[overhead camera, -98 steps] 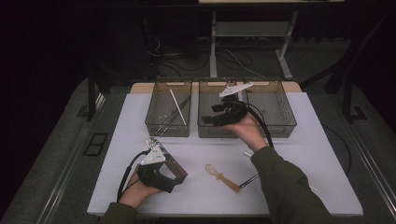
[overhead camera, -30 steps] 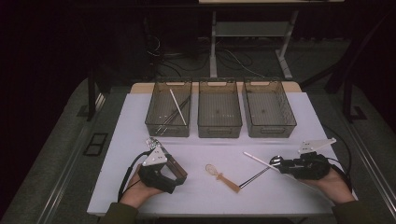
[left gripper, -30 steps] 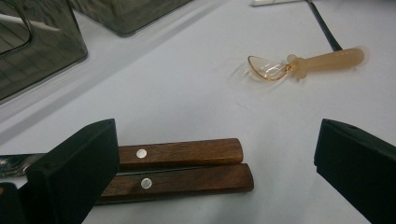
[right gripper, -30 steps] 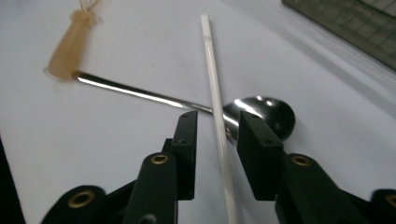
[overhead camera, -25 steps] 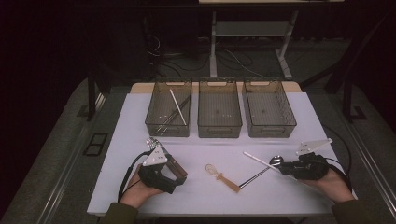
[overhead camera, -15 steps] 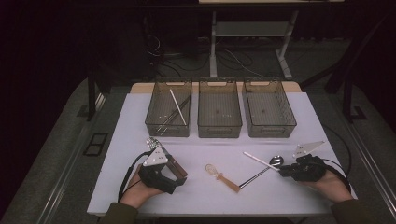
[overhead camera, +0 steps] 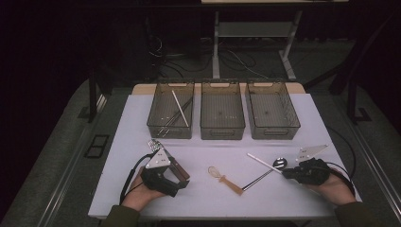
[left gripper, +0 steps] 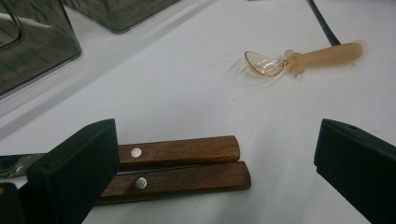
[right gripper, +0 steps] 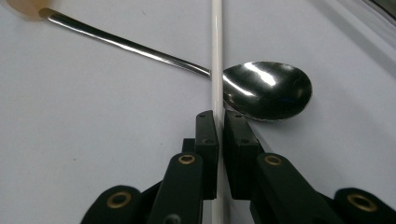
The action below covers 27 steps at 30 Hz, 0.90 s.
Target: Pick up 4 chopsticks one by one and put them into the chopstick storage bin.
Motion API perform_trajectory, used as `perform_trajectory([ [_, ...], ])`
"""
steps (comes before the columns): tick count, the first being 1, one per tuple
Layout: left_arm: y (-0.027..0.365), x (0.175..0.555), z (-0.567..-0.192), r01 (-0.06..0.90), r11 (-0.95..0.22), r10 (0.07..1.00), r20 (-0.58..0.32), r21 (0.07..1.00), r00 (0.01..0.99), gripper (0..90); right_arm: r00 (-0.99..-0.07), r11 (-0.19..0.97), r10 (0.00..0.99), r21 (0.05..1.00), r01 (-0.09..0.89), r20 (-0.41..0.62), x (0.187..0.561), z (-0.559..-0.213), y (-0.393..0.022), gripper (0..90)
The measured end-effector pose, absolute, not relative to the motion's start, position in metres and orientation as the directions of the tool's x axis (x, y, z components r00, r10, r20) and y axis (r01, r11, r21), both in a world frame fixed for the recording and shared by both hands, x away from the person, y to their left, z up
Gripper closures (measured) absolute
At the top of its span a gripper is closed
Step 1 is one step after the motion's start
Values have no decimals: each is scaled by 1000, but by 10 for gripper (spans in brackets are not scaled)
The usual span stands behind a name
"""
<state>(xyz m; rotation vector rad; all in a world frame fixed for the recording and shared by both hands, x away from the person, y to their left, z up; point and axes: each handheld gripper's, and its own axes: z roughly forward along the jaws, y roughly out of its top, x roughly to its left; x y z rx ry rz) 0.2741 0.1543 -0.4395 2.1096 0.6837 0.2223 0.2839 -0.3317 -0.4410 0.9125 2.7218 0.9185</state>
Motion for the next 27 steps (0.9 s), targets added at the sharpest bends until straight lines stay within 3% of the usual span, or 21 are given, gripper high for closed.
perform_trajectory([
  [27,154,275,-440,388,-467,545,-87,794,834,0,-810,555,575,671,491,117,285,-418,-336,849],
])
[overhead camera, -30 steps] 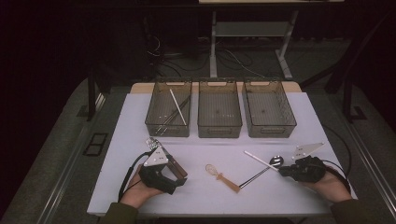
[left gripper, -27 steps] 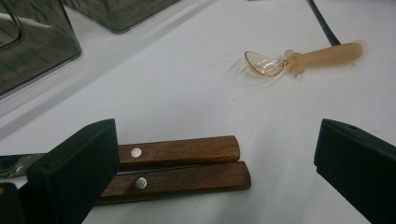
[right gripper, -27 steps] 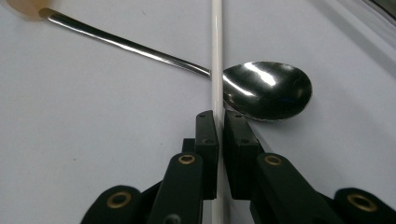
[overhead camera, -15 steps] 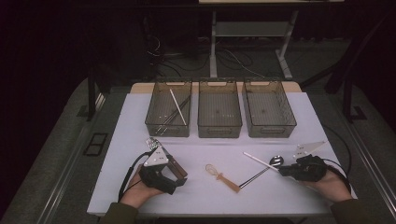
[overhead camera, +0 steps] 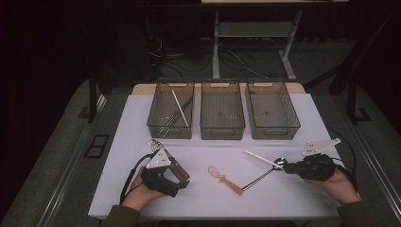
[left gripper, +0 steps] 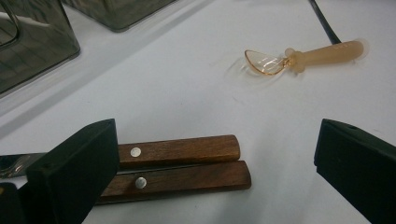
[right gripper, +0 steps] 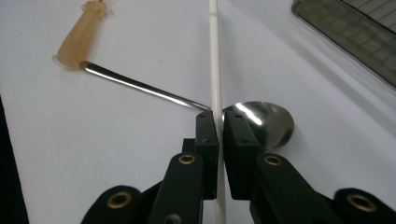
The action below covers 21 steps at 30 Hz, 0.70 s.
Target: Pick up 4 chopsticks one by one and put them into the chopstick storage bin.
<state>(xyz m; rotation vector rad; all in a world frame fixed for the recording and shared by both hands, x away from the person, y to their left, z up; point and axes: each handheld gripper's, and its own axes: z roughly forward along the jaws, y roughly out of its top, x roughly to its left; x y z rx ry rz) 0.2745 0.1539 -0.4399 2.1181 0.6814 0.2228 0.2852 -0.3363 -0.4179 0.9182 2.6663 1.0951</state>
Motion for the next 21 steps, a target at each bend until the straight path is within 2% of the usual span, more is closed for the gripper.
perform_trajectory([
  [21,156,275,-440,399,-454,547,-104,796,830,0,-815,503,565,731,460,124,304,-390,-306,849],
])
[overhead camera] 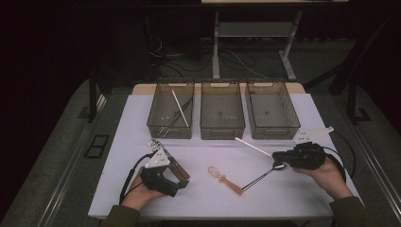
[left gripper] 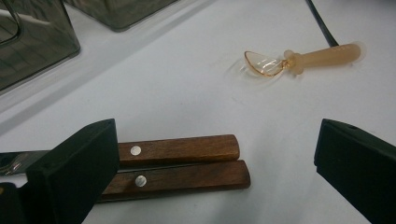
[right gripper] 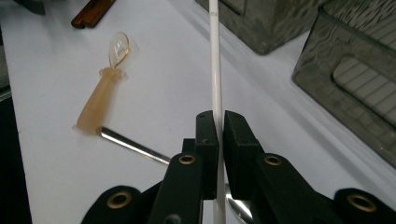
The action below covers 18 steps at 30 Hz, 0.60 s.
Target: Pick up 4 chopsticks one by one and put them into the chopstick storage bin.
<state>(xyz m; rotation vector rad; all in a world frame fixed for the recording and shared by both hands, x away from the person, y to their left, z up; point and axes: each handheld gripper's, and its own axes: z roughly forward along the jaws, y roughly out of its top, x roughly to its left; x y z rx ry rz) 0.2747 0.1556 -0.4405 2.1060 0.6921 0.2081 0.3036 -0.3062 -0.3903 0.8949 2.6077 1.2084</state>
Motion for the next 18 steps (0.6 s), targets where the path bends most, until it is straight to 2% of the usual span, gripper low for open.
perform_trajectory([
  [18,155,274,-440,396,-458,544,-101,796,833,0,-824,507,556,742,438,107,326,-375,-259,849],
])
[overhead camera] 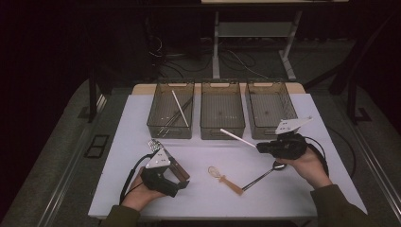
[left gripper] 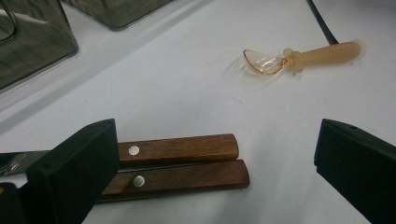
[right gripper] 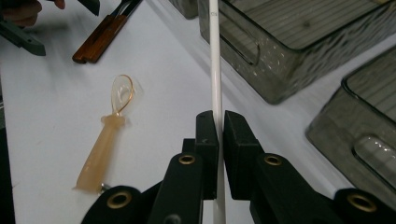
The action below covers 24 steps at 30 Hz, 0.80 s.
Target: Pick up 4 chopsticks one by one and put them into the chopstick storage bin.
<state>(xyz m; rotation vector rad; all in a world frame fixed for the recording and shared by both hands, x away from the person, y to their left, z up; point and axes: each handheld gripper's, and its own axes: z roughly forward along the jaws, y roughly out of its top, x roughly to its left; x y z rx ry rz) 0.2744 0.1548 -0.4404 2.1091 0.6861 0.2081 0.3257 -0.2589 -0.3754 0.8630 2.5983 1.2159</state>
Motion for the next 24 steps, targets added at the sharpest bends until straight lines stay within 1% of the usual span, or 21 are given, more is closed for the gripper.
perform_trajectory([
  [13,154,274,-441,396,-460,542,-102,795,834,0,-821,493,557,747,447,124,350,-371,-221,849],
  [24,154,274,-441,399,-458,540,-108,795,835,0,-799,482,586,737,474,130,373,-363,-195,848],
])
